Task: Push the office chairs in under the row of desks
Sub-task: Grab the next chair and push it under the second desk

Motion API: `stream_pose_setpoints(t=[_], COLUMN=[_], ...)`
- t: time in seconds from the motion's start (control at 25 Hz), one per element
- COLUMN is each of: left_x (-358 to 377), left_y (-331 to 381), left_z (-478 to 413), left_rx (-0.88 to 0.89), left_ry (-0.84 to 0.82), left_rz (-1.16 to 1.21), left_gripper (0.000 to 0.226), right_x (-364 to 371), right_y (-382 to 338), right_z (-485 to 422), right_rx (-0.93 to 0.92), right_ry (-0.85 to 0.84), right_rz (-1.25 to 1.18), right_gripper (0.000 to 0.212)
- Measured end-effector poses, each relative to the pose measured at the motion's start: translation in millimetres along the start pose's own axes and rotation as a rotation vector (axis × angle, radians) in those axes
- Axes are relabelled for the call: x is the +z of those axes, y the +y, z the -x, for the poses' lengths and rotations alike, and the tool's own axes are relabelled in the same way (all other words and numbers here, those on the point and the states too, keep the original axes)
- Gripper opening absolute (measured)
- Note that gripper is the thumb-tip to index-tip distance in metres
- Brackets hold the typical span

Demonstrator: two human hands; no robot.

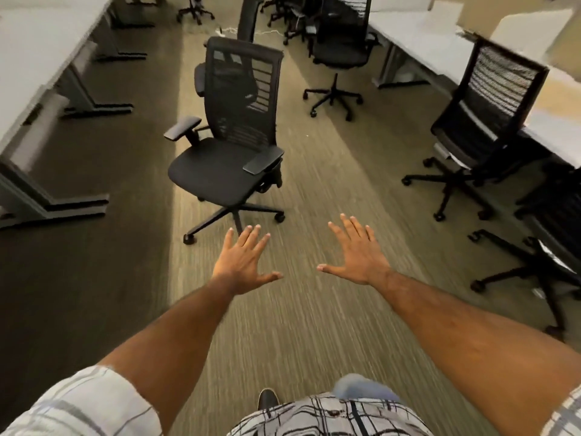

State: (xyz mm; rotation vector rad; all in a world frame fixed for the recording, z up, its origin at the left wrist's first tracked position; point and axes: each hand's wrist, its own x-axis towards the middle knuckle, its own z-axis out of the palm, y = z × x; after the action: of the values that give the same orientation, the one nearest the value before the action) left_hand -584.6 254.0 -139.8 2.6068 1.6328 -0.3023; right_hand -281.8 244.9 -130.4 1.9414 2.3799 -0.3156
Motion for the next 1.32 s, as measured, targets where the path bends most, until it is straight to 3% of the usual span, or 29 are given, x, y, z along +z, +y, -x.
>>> stream_pose_setpoints(t=[0.28, 0.64, 0.96, 1.32], left_x=[-11.4, -48.5, -54.1, -20.8], left_y=[0.2, 5.7, -25.1, -109.4], left_z=[-158.6, -343.4, -487.2, -662.1], left_rx=[-0.008, -0.341, -0.494, -0.736], left_ry=[0.008, -0.003, 0.010, 0.059], left_rz=[0.012, 0.136, 0.214, 0.483], left_gripper=[0.108, 0.104, 0.104, 0.112], right_x=[-14.4, -71.1, -101.0, -164.9], right_y=[85.9, 218.8, 277.1, 322.7], right_z=[-121.1, -317.4, -479.5, -706.8], right_rx=[-0.035, -0.150, -0.292, -0.536], right_ry=[-0.013, -0.021, -0.065, -0.177], right_rz=[0.010, -0.009, -0.004, 0.125], right_gripper=[0.115, 0.113, 0.108, 0.102])
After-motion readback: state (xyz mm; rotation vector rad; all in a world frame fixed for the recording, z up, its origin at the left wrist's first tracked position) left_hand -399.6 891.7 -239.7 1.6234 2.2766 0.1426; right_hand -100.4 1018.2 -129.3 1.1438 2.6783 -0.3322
